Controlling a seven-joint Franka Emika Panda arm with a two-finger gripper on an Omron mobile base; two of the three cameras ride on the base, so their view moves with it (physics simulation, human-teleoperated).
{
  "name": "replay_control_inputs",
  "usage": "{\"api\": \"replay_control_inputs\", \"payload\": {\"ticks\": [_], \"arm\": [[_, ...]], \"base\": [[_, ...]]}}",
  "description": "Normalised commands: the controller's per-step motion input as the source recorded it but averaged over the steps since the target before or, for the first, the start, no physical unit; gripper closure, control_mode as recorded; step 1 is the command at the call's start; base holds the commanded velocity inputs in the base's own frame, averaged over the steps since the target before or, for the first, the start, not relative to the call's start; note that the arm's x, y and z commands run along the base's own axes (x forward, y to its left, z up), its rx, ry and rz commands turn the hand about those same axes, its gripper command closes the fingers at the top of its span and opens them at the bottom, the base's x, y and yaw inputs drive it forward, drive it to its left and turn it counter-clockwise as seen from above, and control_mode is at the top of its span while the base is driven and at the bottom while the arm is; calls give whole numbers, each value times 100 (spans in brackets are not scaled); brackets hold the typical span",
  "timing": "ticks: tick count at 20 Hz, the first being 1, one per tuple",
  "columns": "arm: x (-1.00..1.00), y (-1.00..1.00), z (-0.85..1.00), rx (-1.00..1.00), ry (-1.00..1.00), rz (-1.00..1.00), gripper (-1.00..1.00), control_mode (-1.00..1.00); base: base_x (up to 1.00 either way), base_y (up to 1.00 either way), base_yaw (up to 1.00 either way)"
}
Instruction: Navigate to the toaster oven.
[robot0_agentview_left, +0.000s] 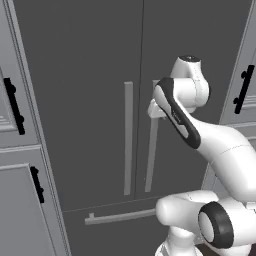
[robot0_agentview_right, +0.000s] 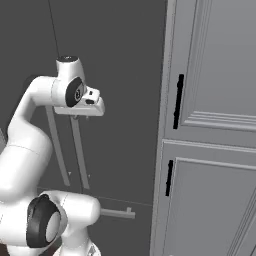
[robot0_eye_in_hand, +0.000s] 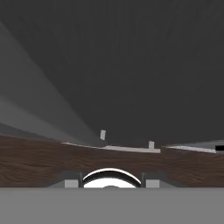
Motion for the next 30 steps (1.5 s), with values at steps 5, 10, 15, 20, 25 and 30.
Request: {"api": "replay_control_inputs", "payload": {"ticks": [5,10,15,20,25,30], "arm": [[-72,0,-22,0,0,0,-100,-100],[-14,0,-10,0,0,1,-100,100],[0,0,0,0,0,0,-100,100],[0,0,0,0,0,0,-100,100],[0,0,0,0,0,0,-100,100],[0,0,0,0,0,0,-100,100]], "base": [[0,0,0],[-56,0,15],[-54,10,23],[-11,35,42],[5,27,74],[10,24,89]]}}
